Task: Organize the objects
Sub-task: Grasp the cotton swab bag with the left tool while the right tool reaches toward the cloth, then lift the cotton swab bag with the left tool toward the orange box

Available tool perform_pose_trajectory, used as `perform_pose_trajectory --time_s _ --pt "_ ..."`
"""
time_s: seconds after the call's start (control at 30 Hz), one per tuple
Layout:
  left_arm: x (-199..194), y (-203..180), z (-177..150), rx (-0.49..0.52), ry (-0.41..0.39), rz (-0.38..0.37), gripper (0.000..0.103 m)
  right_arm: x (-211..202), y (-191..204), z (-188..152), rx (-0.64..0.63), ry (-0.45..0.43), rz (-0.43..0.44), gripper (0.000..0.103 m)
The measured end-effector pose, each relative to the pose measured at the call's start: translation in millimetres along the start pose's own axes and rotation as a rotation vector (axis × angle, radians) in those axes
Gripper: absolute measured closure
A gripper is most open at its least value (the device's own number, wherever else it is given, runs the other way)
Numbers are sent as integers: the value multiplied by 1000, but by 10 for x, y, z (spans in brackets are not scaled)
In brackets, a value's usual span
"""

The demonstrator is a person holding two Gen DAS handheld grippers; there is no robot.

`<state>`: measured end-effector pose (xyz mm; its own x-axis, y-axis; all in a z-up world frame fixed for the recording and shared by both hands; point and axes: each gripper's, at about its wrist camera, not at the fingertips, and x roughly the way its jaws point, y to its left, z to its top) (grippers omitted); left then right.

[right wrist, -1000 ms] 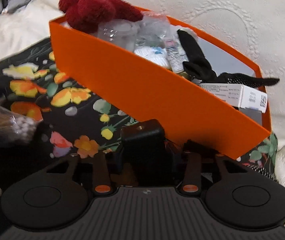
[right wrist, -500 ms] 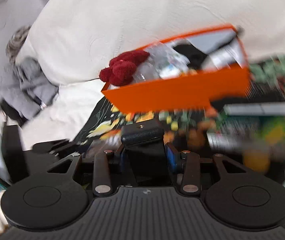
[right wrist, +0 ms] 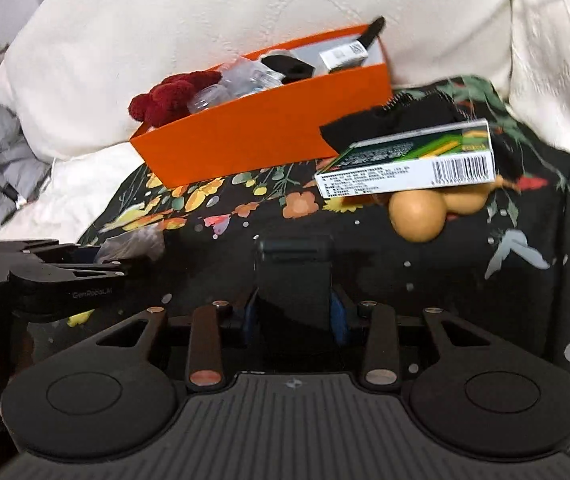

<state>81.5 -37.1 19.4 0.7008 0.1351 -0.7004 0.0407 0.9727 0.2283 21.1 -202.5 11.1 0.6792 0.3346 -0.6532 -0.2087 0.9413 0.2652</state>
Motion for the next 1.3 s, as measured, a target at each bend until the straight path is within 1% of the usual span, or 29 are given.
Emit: perform_pose_trajectory --time_s 0.17,0.53,0.6,0.67,0.73,0.83,1.03,1.13,1.3 --pt "-9 -19 -12 11 -5 2 8 -14 76 -68 -62 -24 -26 61" --pt "-27 -3 1 14 -10 1 8 -3 93 -66 -69 -43 -34 61" --pt "-64 15 11 5 -30 -6 8 -9 93 -64 -70 -49 -35 61" --pt "-135 42 27 -7 -70 -12 7 -33 96 -60 -72 -66 -33 61" --pt "-193 61 43 -22 -104 -18 7 -67 114 -62 -85 -87 -20 61" --pt "-238 87 57 -40 -133 -20 7 -114 184 -89 -112 -113 0 61" --pt "-256 139 68 -72 -149 -13 7 -168 406 -189 -212 -149 34 61" --pt "-260 161 70 -83 -157 -10 7 -166 507 -240 -270 -159 32 61" --pt "-269 189 67 -97 -169 -11 7 -189 563 -263 -293 -168 43 61"
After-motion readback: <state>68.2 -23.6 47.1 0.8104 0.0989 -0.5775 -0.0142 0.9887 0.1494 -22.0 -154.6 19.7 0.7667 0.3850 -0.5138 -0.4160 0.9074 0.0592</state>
